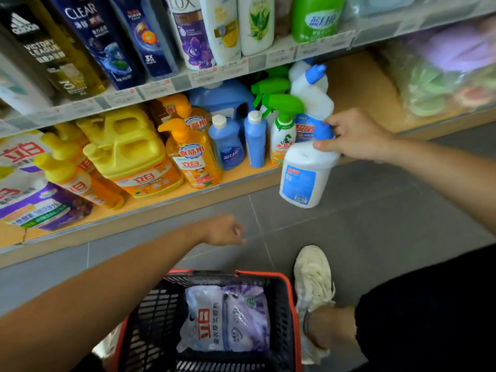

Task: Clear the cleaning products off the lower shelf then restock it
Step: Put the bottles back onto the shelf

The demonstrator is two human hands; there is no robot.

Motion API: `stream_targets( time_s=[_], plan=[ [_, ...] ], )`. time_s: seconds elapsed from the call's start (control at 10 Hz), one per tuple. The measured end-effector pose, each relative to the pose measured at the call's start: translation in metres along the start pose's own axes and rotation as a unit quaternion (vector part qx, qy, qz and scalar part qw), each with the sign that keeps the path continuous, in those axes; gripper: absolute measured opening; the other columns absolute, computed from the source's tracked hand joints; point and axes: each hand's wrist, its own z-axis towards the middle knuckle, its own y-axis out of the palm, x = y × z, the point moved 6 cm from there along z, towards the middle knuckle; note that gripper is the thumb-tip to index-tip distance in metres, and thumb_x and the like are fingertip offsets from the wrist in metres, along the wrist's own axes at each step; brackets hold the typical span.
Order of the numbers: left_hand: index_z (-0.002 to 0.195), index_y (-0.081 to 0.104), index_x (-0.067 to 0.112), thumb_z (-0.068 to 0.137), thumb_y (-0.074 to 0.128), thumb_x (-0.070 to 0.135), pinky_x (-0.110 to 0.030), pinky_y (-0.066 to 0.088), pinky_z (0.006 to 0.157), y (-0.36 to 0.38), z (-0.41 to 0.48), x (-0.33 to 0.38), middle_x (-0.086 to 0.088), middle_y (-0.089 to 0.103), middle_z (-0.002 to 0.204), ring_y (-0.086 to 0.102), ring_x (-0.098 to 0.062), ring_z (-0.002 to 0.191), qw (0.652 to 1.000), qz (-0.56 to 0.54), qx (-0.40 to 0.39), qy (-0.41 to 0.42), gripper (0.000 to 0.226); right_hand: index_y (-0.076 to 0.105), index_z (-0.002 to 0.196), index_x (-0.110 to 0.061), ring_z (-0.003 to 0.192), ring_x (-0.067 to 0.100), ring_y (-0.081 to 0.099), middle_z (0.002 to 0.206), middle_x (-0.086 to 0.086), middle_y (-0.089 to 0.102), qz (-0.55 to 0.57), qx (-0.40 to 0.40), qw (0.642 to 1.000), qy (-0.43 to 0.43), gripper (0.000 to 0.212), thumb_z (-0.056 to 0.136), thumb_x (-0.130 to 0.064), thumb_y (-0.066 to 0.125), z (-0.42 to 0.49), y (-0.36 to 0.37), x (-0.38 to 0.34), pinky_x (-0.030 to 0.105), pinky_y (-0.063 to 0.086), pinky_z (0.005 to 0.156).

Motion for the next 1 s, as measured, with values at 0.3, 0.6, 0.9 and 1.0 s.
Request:
stream_targets(
  time_s=[0.3, 0.6, 0.9, 1.0],
  plan=[
    [0.103, 0.076, 0.018, 0.091, 0.073, 0.04, -0.032, 0.054, 0.091, -0.082, 0.124, 0.131, 0.002, 0.074, 0.1, 0.066, -0.011, 0.092, 0.901, -0.331, 0.272, 0.075, 0.025, 0.063, 0.076, -0.011, 0.068, 0.016, 0.04, 0.065, 0.0, 0.047, -0.095, 0.043, 0.992, -0.066, 0.017, 0.082, -0.013, 0.078, 0.039, -0.072, 0.016, 0.033, 0.028, 0.059],
    [0.077, 0.078, 0.005, 0.091, 0.066, 0.053, -0.043, 0.059, 0.075, -0.112, 0.177, 0.145, -0.012, 0.076, 0.08, 0.07, -0.028, 0.078, 0.812, -0.413, 0.413, -0.013, 0.052, 0.07, 0.103, -0.002, 0.057, -0.008, 0.047, 0.072, -0.011, 0.052, -0.051, 0.069, 0.99, -0.112, 0.022, 0.082, -0.006, 0.075, 0.079, -0.079, 0.022, 0.008, 0.032, 0.057],
    [0.092, 0.077, 0.01, 0.094, 0.062, 0.051, -0.041, 0.056, 0.09, -0.123, 0.194, 0.138, -0.012, 0.073, 0.096, 0.068, -0.031, 0.096, 0.783, -0.47, 0.403, -0.059, 0.044, 0.066, 0.126, -0.005, 0.1, 0.008, 0.057, 0.112, 0.001, 0.067, 0.019, 0.109, 0.988, -0.112, 0.043, 0.085, -0.007, 0.076, 0.105, -0.062, 0.035, 0.019, 0.043, 0.088],
    [0.097, 0.076, 0.016, 0.094, 0.066, 0.044, -0.042, 0.059, 0.09, -0.115, 0.193, 0.139, -0.007, 0.069, 0.097, 0.065, -0.025, 0.091, 0.815, -0.477, 0.328, -0.024, 0.029, 0.066, 0.129, -0.013, 0.092, 0.012, 0.057, 0.107, 0.001, 0.071, -0.012, 0.157, 0.984, -0.08, 0.048, 0.084, -0.021, 0.079, 0.103, -0.063, 0.038, 0.022, 0.041, 0.082]
  ],
)
